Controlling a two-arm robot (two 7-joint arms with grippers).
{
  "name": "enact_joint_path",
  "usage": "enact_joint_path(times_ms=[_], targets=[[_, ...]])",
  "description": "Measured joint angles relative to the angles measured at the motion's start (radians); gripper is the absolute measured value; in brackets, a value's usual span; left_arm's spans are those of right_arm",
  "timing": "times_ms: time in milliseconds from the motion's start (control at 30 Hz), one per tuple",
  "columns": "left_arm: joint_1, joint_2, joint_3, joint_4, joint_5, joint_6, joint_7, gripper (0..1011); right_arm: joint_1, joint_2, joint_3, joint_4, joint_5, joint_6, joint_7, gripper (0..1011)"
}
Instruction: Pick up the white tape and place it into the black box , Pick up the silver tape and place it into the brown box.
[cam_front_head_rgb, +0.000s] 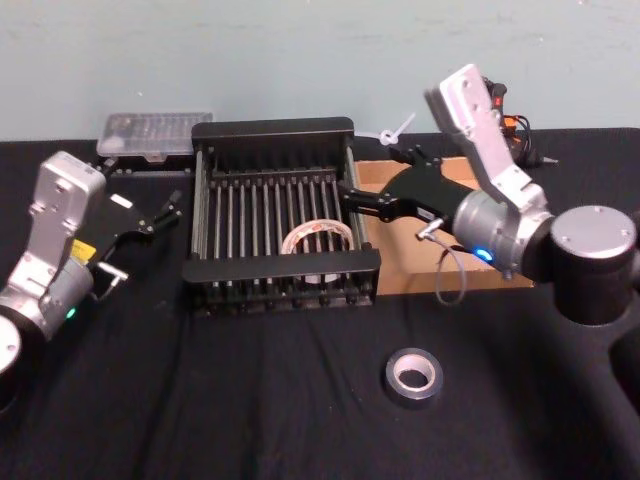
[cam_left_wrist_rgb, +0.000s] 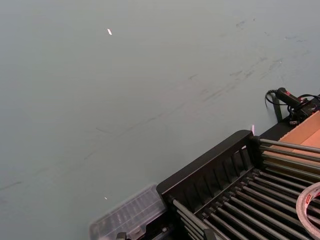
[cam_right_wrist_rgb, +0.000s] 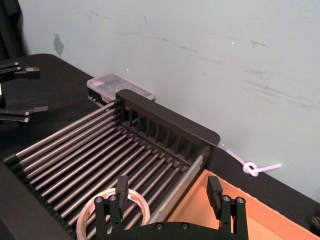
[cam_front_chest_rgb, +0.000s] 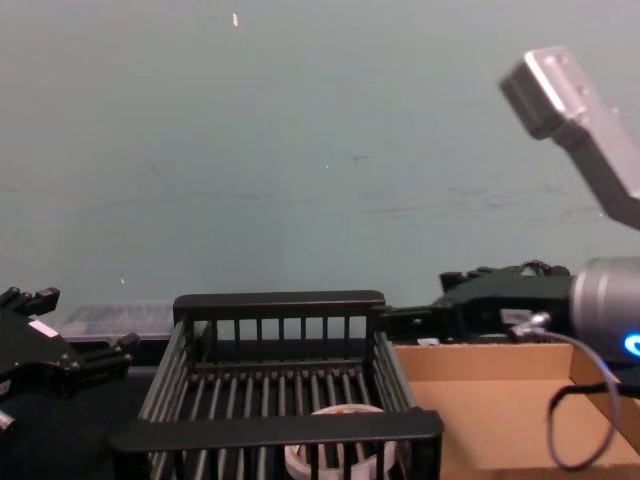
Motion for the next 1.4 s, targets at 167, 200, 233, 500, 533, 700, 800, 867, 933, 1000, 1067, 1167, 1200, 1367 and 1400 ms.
enact_joint_path(times_ms=[167,200,233,500,533,700,800,867,933,1000,1067,1167,1200,1367,1400], targets=[[0.0,0.0,0.0,0.0,0.0,0.0,0.0,1001,-0.038,0.045,0.02,-0.061,0.015,0.008,0.017,1002],[0.0,0.0,0.0,0.0,0.0,0.0,0.0,1001,-0.045,0.054,0.023,-0.073,0.018,0.009,0.021,1002],[0.0,0.0,0.0,0.0,0.0,0.0,0.0,1001,-0.061,0.074,0.03,-0.099,0.023,0.009,0.028,1002],[0.0,0.0,0.0,0.0,0.0,0.0,0.0,1002,-0.162,0.19,0.084,-0.229,0.059,0.013,0.055,1002],[0.0,0.0,0.0,0.0,0.0,0.0,0.0,1002,-0.171,0.2,0.09,-0.239,0.062,0.014,0.056,1002],[0.0,0.0,0.0,0.0,0.0,0.0,0.0,1001,-0.227,0.258,0.111,-0.294,0.083,0.021,0.071,1003],[0.0,0.0,0.0,0.0,0.0,0.0,0.0,1001,-0.262,0.287,0.117,-0.321,0.095,0.023,0.078,1003],[0.0,0.0,0.0,0.0,0.0,0.0,0.0,1002,-0.292,0.306,0.118,-0.341,0.104,0.022,0.081,1002],[0.0,0.0,0.0,0.0,0.0,0.0,0.0,1001,-0.311,0.316,0.118,-0.351,0.108,0.02,0.083,1002],[0.0,0.0,0.0,0.0,0.0,0.0,0.0,1001,-0.334,0.326,0.116,-0.362,0.115,0.017,0.084,1003],[0.0,0.0,0.0,0.0,0.0,0.0,0.0,1001,-0.352,0.334,0.113,-0.37,0.121,0.015,0.084,1002],[0.0,0.0,0.0,0.0,0.0,0.0,0.0,1001,-0.364,0.339,0.107,-0.375,0.127,0.015,0.084,1002],[0.0,0.0,0.0,0.0,0.0,0.0,0.0,1001,-0.371,0.343,0.103,-0.377,0.13,0.016,0.084,1003],[0.0,0.0,0.0,0.0,0.0,0.0,0.0,1001,-0.383,0.353,0.088,-0.379,0.137,0.021,0.087,1002],[0.0,0.0,0.0,0.0,0.0,0.0,0.0,1001,-0.386,0.355,0.083,-0.379,0.14,0.024,0.088,1002]])
